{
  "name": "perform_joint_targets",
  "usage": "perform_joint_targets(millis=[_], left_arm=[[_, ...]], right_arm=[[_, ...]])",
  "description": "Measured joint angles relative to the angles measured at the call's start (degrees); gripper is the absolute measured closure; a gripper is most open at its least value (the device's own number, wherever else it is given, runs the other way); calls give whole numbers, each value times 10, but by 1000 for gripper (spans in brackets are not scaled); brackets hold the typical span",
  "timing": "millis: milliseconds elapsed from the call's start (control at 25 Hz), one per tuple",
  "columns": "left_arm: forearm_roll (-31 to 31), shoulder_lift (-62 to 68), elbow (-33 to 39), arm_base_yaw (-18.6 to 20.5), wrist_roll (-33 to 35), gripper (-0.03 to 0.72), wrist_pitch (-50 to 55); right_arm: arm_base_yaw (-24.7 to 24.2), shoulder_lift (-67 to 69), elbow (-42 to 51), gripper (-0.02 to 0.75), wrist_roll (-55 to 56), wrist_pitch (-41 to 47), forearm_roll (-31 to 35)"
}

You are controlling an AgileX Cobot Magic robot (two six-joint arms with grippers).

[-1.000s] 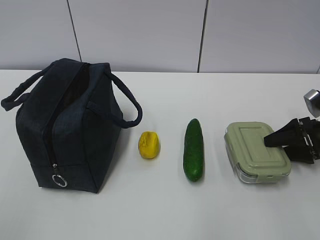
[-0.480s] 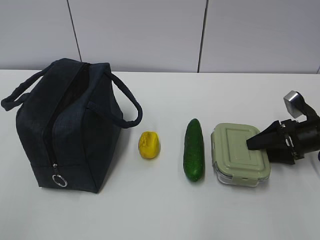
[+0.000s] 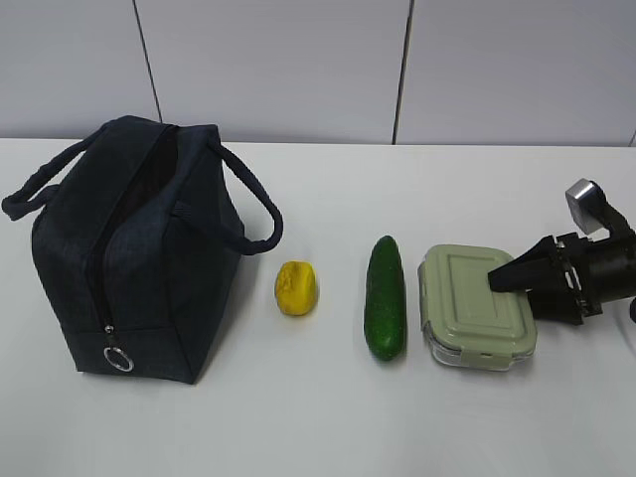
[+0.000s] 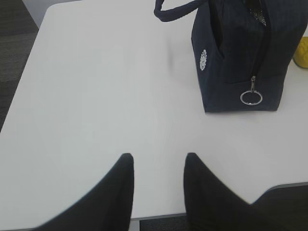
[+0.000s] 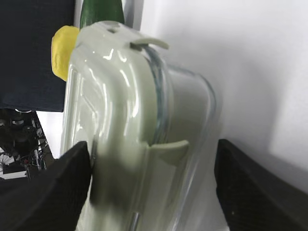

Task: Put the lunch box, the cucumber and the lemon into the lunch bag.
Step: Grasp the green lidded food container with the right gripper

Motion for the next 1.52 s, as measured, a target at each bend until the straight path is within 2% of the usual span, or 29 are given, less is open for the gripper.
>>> perform_joint_targets(millis=[240, 520, 800, 920, 1160, 1520], left_arm=[[0, 0, 0, 0, 0, 449, 0], [0, 0, 0, 0, 0, 449, 0], [0, 0, 0, 0, 0, 449, 0], [0, 0, 0, 0, 0, 449, 0], [0, 0, 0, 0, 0, 449, 0], [0, 0, 0, 0, 0, 449, 0]], right_arm=[[1, 0, 4, 138, 1, -1, 8], [33, 0, 4, 146, 2, -5, 10], [36, 0, 4, 158, 2, -5, 10], [36, 0, 4, 195, 2, -4, 10], [36, 0, 4, 344, 3, 9, 19], [36, 0, 4, 366, 2, 10, 19]])
